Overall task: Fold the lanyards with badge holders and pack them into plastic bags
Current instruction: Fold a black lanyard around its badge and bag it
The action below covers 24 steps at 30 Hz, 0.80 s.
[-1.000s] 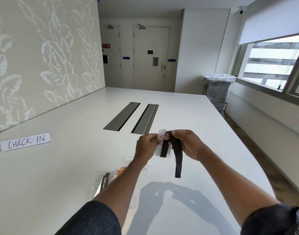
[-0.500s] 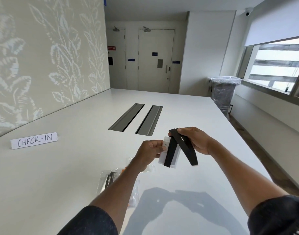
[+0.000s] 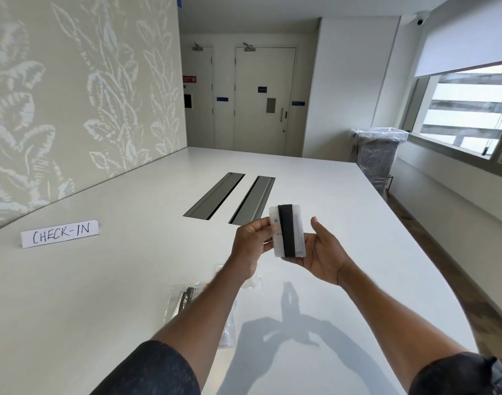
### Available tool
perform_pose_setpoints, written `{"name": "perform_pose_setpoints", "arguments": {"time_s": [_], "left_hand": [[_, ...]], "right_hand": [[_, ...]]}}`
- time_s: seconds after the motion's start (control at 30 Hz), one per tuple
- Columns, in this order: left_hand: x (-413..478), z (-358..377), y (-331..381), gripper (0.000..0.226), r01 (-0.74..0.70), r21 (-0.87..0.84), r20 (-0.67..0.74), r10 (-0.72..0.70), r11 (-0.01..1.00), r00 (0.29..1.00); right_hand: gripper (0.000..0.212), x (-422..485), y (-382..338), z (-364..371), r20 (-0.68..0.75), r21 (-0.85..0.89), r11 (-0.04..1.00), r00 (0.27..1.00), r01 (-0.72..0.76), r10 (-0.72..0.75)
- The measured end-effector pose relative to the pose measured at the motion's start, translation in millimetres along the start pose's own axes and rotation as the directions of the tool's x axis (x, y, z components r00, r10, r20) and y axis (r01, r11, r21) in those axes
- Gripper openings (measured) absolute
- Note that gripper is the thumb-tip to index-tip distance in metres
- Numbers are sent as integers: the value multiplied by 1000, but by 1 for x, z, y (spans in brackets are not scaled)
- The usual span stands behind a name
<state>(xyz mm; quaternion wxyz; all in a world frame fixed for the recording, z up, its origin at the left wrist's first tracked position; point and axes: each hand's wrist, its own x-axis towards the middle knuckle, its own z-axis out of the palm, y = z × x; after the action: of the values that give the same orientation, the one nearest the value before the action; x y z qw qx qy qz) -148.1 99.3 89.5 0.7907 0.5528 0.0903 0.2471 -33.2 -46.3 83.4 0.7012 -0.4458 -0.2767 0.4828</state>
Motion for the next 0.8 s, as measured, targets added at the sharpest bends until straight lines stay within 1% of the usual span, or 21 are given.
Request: {"name": "perform_pose_setpoints", "arguments": {"time_s": [0.07, 0.1, 0.17, 0.2, 0.27, 0.33, 0.43, 0.5, 0.6, 0.63, 0.7, 0.77, 0.8], "left_hand": [[2, -1, 0, 17, -5, -13, -53, 4, 1000, 999], [2, -2, -1, 17, -6, -15, -78, 5, 1000, 997], [4, -4, -2, 17, -7, -9, -132, 6, 1000, 991], [5, -5, -3, 17, -7, -9, -161, 6, 1000, 987], [8, -7, -3, 15, -6, -16, -214, 2, 1000, 977], [10, -9, -5, 15, -5, -18, -254, 0, 1000, 967], [13, -10, -8, 20, -5, 18, -323, 11, 1000, 946], [15, -12, -11, 24, -1, 74, -370, 29, 997, 929], [14, -16, -13, 24, 3, 157, -412, 63, 988, 909], [13, -16, -13, 23, 4, 184, -415, 74, 983, 907], [11, -17, -16, 19, 10, 267, -404, 103, 964, 909], [8, -16, -20, 15, 24, 376, -357, 121, 926, 926], [5, -14, -22, 14, 27, 384, -320, 105, 923, 941]], "right_hand": [[53, 1, 7, 1, -19, 17, 999, 999, 32, -32], [49, 2, 10, 0, -25, -16, 999, 999, 48, -48], [47, 1, 16, 0, -27, -142, 989, 998, 44, -49], [42, 0, 19, 0, -20, -213, 976, 999, 38, -44], [25, -1, 25, 1, -6, -330, 944, 999, 31, -35], [13, -1, 30, 3, -61, -449, 893, 998, -11, -18], [7, 1, 34, 11, -144, -599, 795, 990, -100, 16], [9, 0, 32, 17, -142, -607, 784, 989, -125, 48], [8, -4, 21, 25, -106, -559, 821, 992, -115, 66], [12, -4, 17, 27, -101, -546, 831, 993, -106, 61], [22, -2, 10, 30, -139, -502, 858, 989, -107, 42], [23, 3, 4, 34, -216, -425, 897, 976, -122, 30], [22, 6, 1, 35, -251, -404, 906, 968, -126, 22]]}}
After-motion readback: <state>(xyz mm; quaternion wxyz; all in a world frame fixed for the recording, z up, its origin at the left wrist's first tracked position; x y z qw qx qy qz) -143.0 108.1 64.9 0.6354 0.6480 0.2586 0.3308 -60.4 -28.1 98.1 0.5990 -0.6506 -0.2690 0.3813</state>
